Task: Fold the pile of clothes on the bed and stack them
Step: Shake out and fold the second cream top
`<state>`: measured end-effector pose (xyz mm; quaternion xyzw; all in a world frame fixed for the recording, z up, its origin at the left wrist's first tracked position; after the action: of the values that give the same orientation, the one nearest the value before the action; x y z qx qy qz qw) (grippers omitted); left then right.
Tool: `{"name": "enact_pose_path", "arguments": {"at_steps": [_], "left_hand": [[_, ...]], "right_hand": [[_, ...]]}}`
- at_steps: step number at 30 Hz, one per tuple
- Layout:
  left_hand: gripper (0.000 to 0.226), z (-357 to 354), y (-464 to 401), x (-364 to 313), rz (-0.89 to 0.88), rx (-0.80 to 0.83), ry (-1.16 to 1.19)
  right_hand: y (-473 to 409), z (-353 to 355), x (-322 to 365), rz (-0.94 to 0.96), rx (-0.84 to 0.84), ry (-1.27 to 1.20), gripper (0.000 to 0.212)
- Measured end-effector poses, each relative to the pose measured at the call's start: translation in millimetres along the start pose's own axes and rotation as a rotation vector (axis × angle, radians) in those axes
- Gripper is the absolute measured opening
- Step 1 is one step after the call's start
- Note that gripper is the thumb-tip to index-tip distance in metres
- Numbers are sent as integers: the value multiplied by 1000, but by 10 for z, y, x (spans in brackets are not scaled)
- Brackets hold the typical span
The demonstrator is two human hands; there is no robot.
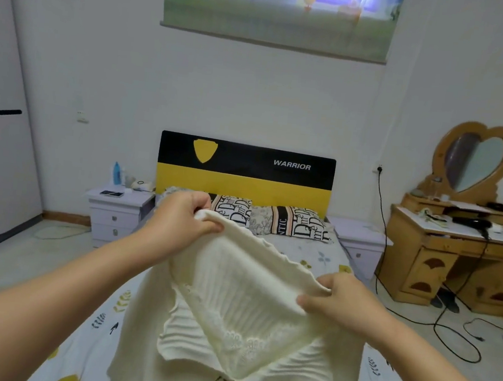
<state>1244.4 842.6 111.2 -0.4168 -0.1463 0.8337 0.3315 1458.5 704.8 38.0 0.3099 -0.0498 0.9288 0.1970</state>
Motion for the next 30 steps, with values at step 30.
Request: {"name": "enact_pose_path", "arguments": {"at_steps": [30], "left_hand": [[39, -482, 475, 676, 449, 583, 295]], "right_hand": [[270, 592, -1021, -276, -215, -344, 28]]}}
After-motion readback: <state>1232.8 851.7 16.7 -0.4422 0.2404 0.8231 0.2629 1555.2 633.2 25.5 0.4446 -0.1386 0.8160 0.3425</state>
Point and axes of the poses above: each hand's wrist, its own y-axis away from the middle knuckle, its own z-axis out of the back of the hand, x = y × z, the point moved 7 cm from there along -y, towards the middle knuckle, and after that the axes turned 3 degrees about -y, right-handed, at the moved point
